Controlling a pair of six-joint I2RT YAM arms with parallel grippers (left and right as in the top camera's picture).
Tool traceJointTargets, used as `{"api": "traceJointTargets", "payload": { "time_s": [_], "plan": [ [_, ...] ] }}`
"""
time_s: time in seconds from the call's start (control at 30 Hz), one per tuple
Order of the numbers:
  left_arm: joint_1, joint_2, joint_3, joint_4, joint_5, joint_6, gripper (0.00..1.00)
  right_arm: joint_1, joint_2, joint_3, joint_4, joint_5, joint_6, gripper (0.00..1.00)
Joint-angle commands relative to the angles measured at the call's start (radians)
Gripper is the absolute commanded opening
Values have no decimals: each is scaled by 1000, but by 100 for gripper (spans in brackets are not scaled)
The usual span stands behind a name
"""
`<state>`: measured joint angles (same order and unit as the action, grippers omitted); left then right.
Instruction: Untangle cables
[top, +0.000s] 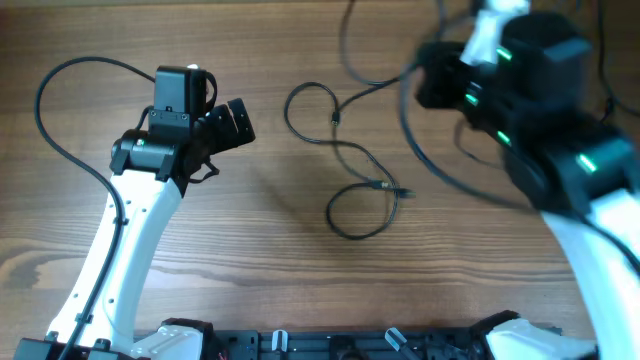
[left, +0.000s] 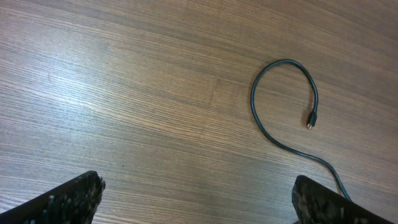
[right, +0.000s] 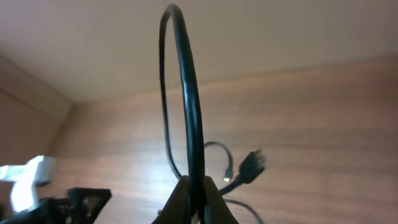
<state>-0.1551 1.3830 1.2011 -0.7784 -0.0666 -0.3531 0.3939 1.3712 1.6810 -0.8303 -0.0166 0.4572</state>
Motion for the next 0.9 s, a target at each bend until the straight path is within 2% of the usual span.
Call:
{"api": "traceJointTargets", "payload": {
  "time_s": [0.0,0.2,0.4,0.63,0.87],
  "plan": [
    [5,8,10,0,-13,5,100,-2,74,-11,76,-98,40,4],
    [5,8,10,0,-13,5,100,-80,49,-10,190,-105,13,4],
    [5,8,10,0,-13,5,100,-259,3,-10,257,-133,14,4],
    [5,8,10,0,-13,5,100,-540,20,-10,264,-102,13,4],
    [5,8,10,0,-13,5,100,-847,156,-10,200,-98,31,4]
  ]
}}
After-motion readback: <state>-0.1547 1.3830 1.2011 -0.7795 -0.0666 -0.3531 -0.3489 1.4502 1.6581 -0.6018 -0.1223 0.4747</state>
